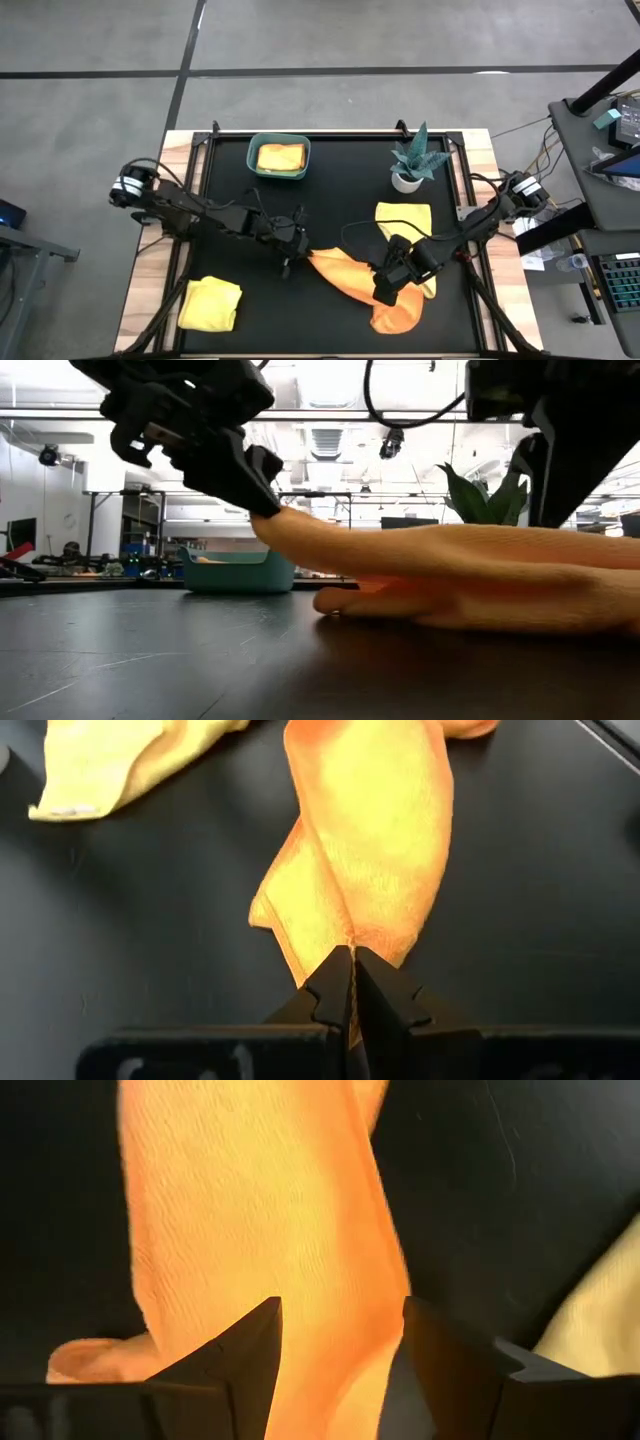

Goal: Fold microfiber towels
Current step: Fold the orange microfiber cloth

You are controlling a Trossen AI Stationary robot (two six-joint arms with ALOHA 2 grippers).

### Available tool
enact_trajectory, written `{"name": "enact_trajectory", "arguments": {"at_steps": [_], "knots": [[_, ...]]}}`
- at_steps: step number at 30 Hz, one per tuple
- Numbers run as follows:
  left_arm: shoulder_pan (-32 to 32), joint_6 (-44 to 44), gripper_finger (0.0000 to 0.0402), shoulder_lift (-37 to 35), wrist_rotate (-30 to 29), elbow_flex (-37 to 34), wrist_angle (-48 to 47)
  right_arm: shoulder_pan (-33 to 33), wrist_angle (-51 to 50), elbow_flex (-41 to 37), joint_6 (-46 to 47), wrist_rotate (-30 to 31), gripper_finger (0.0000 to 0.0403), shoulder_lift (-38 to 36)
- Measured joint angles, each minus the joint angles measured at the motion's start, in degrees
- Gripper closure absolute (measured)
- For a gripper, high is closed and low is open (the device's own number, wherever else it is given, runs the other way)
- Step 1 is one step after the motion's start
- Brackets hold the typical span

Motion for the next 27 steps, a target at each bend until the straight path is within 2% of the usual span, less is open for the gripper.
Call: {"name": "enact_trajectory", "arguments": {"at_steps": [8,14,22,27], "knots": [[-0.17,-1.03,0.0401,-0.71,0.0,-0.43,-2.76,3.75,-7.76,-0.26,0.29,-1.72,0.0204,0.28],[-0.22,-1.02,0.0401,-0.59,0.01,-0.42,-2.79,5.69,-13.87,-1.01,-1.02,0.5,0.0204,0.62],[-0.26,-1.08,0.0402,-0.61,0.02,-0.42,-4.5,5.19,-10.92,-7.42,-2.69,1.08,0.0207,0.66],[-0.28,-1.08,0.0402,-0.61,0.02,-0.42,-4.4,5.21,-5.58,-8.73,-4.82,1.09,0.0238,0.65]]}}
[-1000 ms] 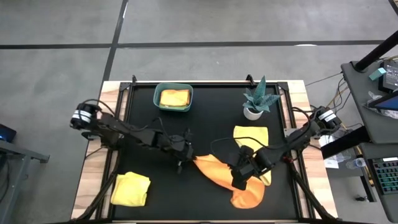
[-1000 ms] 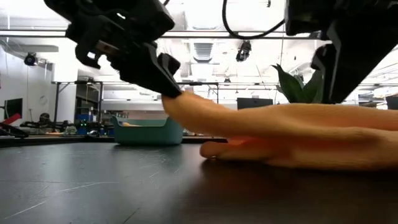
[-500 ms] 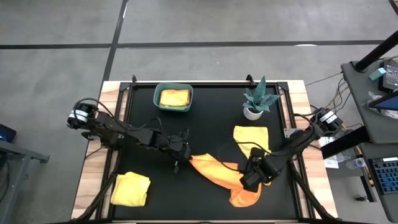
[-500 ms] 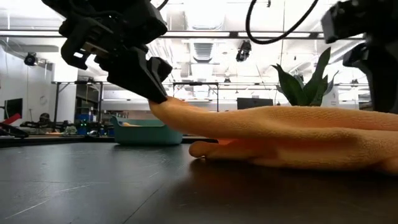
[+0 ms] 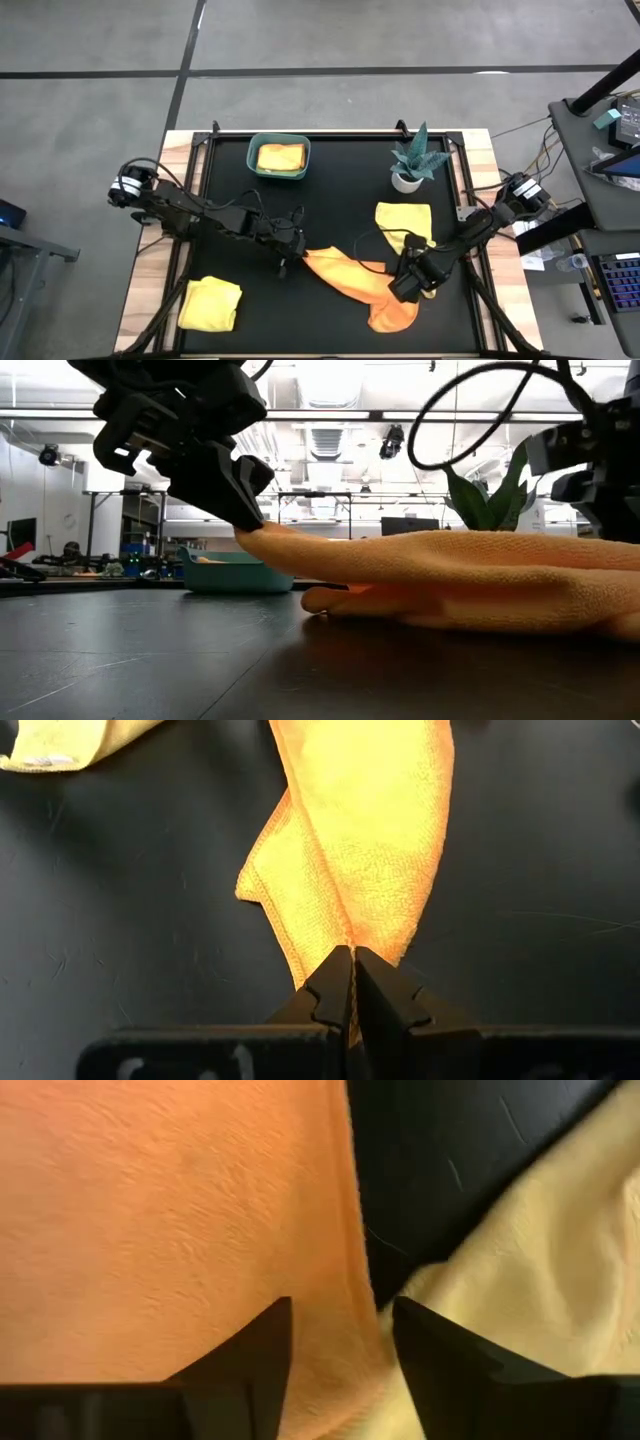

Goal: Fold microfiber towels
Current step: Fold the orange microfiber cloth

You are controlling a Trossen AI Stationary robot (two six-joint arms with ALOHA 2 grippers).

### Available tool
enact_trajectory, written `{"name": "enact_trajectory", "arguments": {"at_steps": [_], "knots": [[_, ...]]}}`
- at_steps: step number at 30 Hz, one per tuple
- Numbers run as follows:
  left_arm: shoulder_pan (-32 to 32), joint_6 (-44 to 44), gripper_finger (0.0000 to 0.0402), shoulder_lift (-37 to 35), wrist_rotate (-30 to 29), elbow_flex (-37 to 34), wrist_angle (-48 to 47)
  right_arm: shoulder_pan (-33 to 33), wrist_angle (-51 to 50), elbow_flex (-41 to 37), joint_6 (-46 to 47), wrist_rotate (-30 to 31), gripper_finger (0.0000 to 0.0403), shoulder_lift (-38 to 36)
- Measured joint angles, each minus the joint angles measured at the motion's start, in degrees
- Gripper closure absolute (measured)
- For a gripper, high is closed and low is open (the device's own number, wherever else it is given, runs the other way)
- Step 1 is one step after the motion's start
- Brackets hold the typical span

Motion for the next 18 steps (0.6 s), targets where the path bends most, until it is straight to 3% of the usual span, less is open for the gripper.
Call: {"name": "enact_trajectory", "arguments": {"at_steps": [10,18], "knots": [[0.0,-0.09,0.0402,0.0,0.0,0.02,0.0,0.0,1.2,0.15,-1.34,-0.94,0.0383,-0.02],[-0.02,-0.07,0.0402,-6.29,-1.86,0.66,-4.88,0.01,-6.12,7.71,-2.39,1.77,0.0394,-2.26]]}}
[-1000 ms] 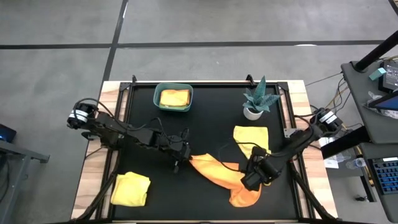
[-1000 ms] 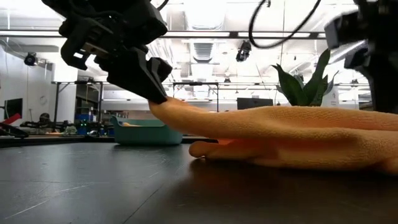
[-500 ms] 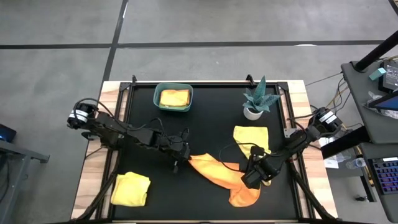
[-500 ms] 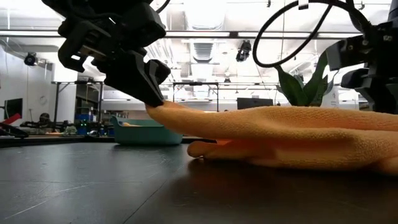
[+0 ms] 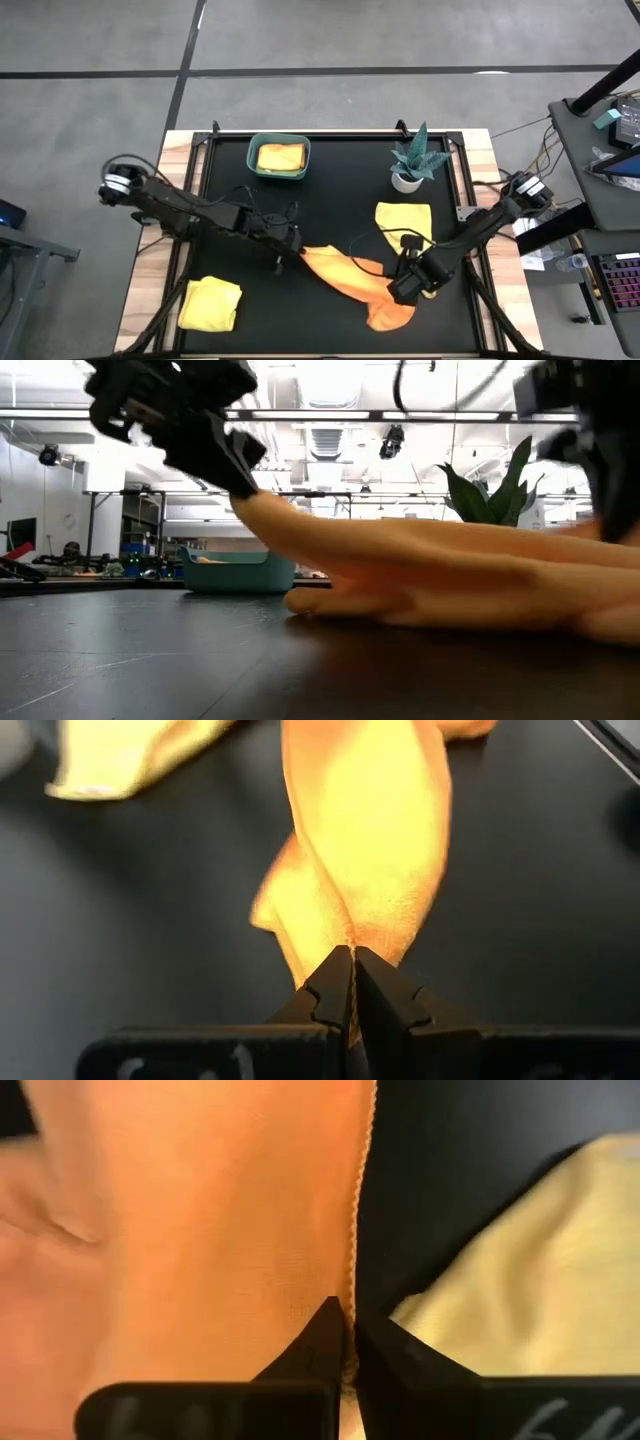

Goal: Fold microfiber towels
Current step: Fold the orange microfiber cloth

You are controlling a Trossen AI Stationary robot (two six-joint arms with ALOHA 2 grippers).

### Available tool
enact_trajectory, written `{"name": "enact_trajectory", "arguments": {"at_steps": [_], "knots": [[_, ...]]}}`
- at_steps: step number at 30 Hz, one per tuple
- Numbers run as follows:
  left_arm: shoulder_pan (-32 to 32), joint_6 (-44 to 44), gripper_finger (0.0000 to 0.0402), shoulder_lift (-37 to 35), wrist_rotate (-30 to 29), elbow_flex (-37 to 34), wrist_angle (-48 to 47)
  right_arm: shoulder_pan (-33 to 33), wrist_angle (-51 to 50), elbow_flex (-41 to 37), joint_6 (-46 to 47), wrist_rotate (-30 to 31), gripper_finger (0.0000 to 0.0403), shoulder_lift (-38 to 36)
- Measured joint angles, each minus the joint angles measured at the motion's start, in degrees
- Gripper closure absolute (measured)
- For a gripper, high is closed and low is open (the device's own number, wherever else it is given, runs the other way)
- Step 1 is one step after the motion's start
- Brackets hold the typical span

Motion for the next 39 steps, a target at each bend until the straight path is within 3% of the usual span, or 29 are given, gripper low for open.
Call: {"name": "enact_trajectory", "arguments": {"at_steps": [12,20,24,28,30,31,33,36,39], "knots": [[0.06,0.15,0.0402,-20.35,-6.37,2.07,-13.57,-0.83,-19.06,23.02,-10.17,18.37,0.0394,-2.59],[0.17,3.55,0.0401,-31.19,-16.83,6.08,-22.36,-5.99,-21.44,33.94,-23.71,26.62,0.0394,-4.18],[0.23,5.28,0.0401,-34.92,-25.32,8.97,-28.05,-10.32,-21.59,36.81,-30.28,33.29,0.0394,-4.25],[0.79,7.74,0.0401,-37.74,-32.7,11.64,-29.95,-15.76,-20.1,37.81,-38.07,30.19,0.0394,-4.1],[1.03,9.44,0.0401,-38.66,-35.41,12.78,-30.06,-17.88,-17.47,37.52,-39.59,32.36,0.0394,-4.02],[1.09,9.67,0.0401,-38.8,-36.65,13.6,-30.01,-19.02,-15.62,37.35,-40.98,30.62,0.0394,-4.09],[1.17,9.73,0.0401,-39.11,-37.34,15.12,-29.8,-21.49,-11.75,37.29,-47.22,20.36,0.0394,-4.52],[1.16,10.87,0.0401,-39.13,-37.34,16.3,-29.77,-23.13,-7.43,37.64,-49.04,26.83,0.0394,-4.76],[1.17,12.56,0.0401,-39.12,-37.33,16.5,-30.04,-25.74,-6.32,38.48,-54.18,23.96,0.0394,-5.0]]}}
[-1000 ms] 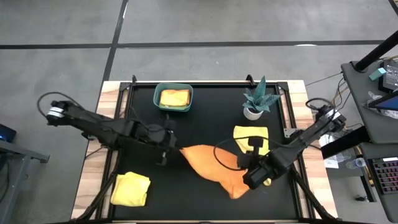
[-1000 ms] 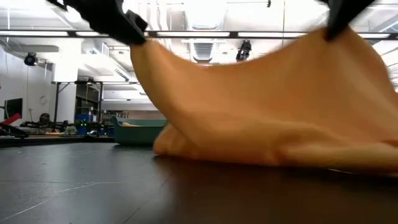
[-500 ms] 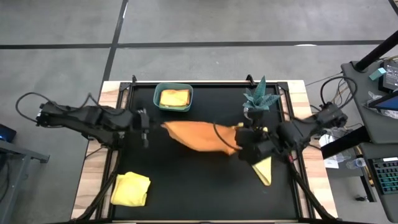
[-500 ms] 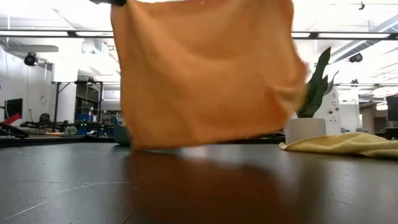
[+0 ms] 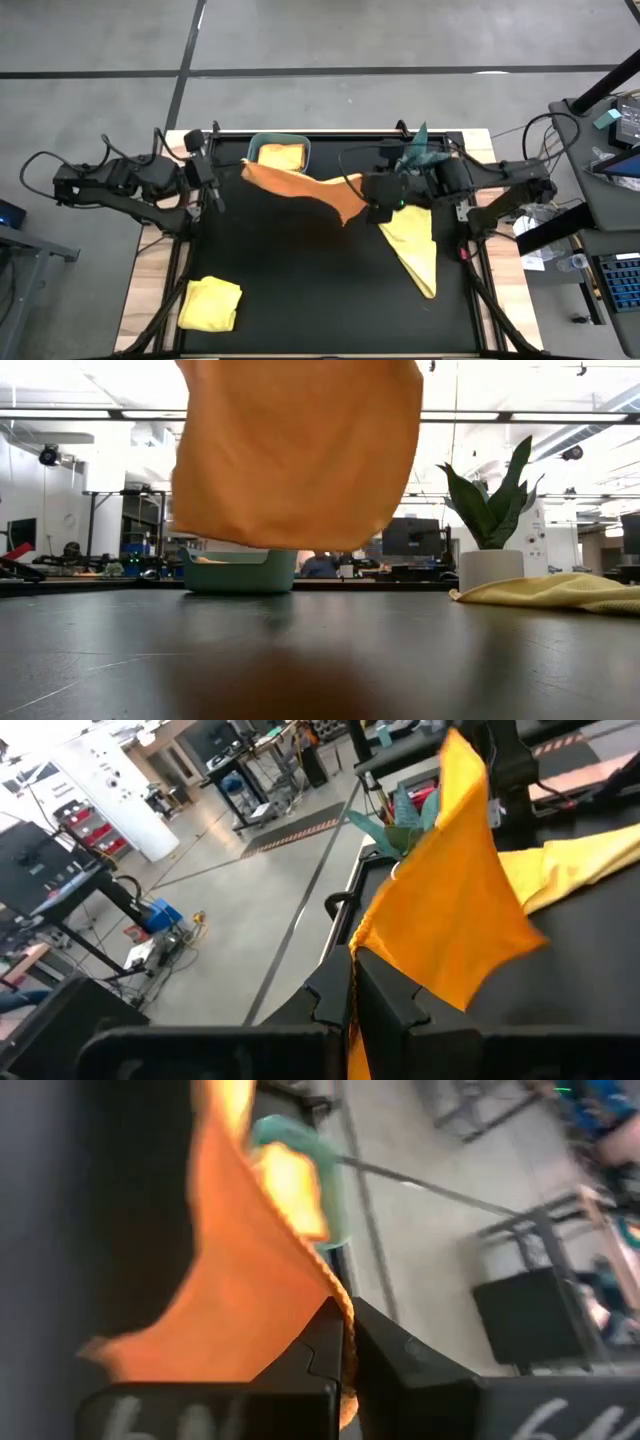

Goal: Fold microfiber towels
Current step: Fold the orange microfiber cloth

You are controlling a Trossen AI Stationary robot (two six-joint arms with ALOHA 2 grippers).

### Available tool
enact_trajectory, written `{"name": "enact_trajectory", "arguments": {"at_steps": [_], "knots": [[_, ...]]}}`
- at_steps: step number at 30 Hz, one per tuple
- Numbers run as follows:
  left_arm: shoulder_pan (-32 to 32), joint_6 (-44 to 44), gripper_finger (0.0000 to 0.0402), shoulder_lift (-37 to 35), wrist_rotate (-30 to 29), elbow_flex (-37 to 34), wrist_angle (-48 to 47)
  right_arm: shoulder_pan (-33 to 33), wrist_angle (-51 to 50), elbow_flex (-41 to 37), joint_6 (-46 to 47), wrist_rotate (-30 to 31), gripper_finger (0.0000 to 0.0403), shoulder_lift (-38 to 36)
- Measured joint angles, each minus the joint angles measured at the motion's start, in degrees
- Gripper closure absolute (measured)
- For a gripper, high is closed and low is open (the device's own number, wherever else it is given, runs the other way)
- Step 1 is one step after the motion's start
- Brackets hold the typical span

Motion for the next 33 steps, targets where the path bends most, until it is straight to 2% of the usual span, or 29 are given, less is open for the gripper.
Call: {"name": "enact_trajectory", "arguments": {"at_steps": [10,14,17,20,25,33], "knots": [[0.39,0.83,0.0401,-0.07,-0.59,0.09,-4.68,-8.44,0.06,-0.17,-5.72,-1.34,0.0394,0.17],[1.21,-3.21,0.0401,0.09,-0.64,0.07,-8.58,-9.68,0.04,-0.17,-6.0,-1.46,0.0394,0.22],[1.27,-6.46,0.0401,0.93,0.1,-0.14,-12.78,-9.55,-1.48,-0.17,-3.99,-4.34,0.0394,0.18],[1.26,-9.9,0.0401,2.3,6.05,-0.71,-15.23,-8.35,-4.03,-0.32,-0.03,-8.06,0.0394,0.2],[0.36,-13.98,0.0401,5.51,22.14,-4.46,-14.39,-3.85,-6.5,-4.29,7.33,-14.94,0.0394,0.19],[-6.07,-23.9,0.0401,14.4,28.62,-10.27,-12.84,7.4,0.37,-15.39,18.58,-20.96,0.0394,0.22]]}}
